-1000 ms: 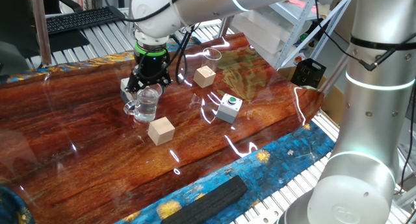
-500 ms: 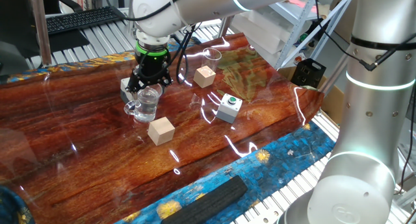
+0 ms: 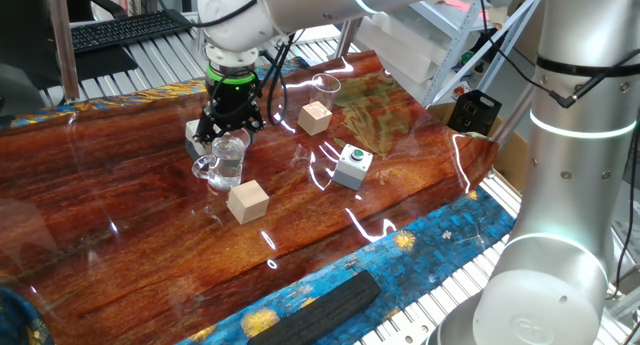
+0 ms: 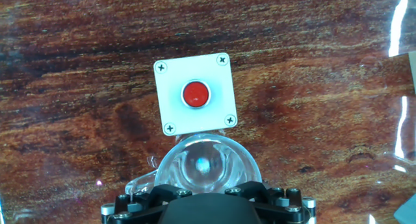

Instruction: Pour the water from one cup into another empty cup

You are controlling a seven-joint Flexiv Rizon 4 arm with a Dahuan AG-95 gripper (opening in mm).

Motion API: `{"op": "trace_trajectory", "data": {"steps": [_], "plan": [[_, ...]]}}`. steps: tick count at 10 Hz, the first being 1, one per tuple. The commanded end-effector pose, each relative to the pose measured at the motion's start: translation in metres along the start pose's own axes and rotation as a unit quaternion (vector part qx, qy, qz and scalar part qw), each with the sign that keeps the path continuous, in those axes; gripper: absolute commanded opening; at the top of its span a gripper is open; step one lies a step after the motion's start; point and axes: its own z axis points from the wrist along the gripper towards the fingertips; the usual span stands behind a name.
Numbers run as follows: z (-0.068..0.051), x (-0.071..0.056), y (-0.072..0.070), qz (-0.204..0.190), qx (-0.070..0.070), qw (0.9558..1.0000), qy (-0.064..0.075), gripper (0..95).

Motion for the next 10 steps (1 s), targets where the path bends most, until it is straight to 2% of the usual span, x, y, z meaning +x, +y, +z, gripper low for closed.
{"op": "trace_trajectory", "data": {"steps": [1,5,8,10], "plan": [[0.0,-0.001,0.0,0.002,0.0,1.0,-0.004,0.0],[-0.003,0.003,-0.004,0.001,-0.003,1.0,-0.005,0.0],[-0.008,0.008,-0.009,0.005,-0.002,0.9998,-0.017,0.0],[-0.012,0.011,-0.014,0.01,-0.004,0.9998,-0.018,0.0]]}}
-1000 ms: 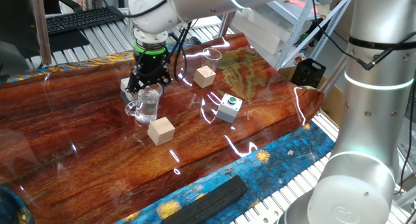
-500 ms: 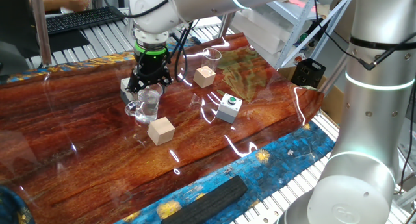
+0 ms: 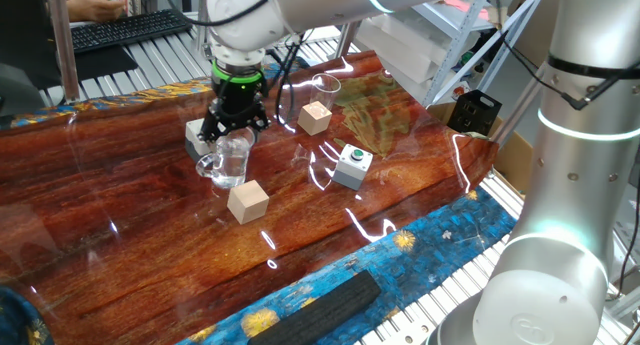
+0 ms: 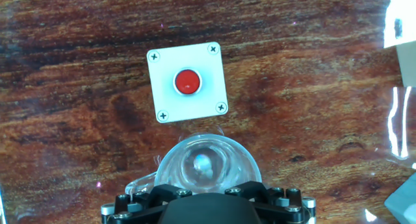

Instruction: Pour the water from one cup into another empty cup

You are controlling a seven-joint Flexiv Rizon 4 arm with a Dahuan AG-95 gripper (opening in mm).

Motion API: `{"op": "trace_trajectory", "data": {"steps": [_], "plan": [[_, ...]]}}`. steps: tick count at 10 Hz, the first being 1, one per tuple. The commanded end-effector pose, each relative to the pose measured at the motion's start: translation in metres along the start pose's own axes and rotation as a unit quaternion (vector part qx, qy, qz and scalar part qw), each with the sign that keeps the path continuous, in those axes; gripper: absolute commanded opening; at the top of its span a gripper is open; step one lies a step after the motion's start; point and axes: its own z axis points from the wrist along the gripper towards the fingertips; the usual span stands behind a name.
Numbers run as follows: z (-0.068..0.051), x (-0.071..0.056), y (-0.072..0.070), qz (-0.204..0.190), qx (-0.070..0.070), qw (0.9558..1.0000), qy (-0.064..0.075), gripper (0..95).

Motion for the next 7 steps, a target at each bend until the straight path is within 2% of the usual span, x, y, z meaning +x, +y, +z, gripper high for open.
{"op": "trace_trajectory", "data": {"steps": [1,7], "plan": [[-0.0038,0.0015,-0.0022,0.003,-0.001,1.0,0.005,0.0],[-0.0081,0.0028,-0.008,0.009,-0.001,1.0,0.004,0.0]]}}
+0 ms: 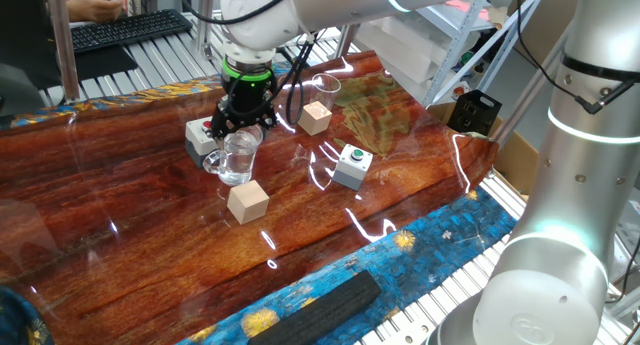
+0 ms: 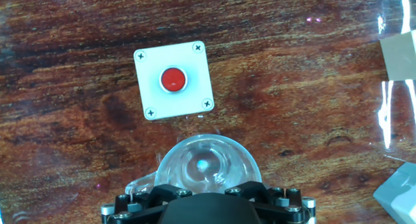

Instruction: Pour the water from one cup into another empty cup

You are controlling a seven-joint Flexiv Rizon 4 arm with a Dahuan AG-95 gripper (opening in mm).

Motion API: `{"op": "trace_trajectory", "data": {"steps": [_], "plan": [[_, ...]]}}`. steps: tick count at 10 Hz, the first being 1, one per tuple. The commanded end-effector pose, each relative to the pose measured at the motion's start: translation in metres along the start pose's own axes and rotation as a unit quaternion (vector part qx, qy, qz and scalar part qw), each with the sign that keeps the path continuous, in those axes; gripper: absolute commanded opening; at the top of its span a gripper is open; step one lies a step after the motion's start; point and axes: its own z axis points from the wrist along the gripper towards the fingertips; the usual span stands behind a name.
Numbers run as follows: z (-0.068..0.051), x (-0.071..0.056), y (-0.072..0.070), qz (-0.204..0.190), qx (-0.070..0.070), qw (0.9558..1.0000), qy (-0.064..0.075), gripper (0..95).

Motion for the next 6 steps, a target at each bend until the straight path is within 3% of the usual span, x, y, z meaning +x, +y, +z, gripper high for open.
{"op": "trace_trajectory", "data": {"steps": [1,6], "plan": [[-0.0008,-0.0004,0.0001,0.001,0.0,1.0,0.0,0.0],[0.0019,-0.003,0.0015,0.002,-0.002,1.0,-0.001,0.0]]}}
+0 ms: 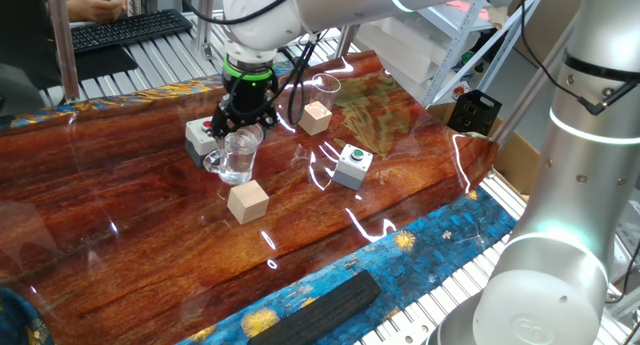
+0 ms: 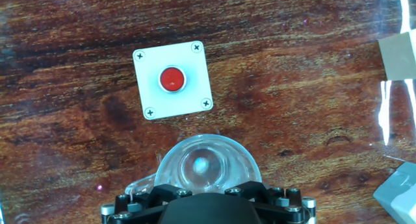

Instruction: Pour the water from one cup into another empty cup

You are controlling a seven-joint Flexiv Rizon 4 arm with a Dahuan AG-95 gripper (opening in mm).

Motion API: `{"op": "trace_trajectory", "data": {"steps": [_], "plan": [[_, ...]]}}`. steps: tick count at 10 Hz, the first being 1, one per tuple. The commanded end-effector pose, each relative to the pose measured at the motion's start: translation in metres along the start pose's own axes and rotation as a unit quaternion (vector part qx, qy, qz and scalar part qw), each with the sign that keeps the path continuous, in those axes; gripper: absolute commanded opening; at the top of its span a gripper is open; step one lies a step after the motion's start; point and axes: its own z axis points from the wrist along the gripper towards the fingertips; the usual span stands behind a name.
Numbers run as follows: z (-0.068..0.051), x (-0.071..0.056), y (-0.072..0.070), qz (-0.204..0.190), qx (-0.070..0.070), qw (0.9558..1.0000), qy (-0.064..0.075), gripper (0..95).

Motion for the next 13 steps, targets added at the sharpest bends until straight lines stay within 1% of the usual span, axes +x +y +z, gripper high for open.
{"op": "trace_trajectory", "data": {"steps": [1,3,9,13], "plan": [[0.004,-0.002,0.001,0.002,-0.008,1.0,0.004,0.0],[0.011,-0.005,0.002,-0.003,-0.013,0.9999,0.006,0.0],[0.023,-0.002,0.012,-0.004,-0.011,0.9999,0.002,0.0],[0.024,-0.003,0.012,-0.003,-0.013,0.9999,0.005,0.0]]}}
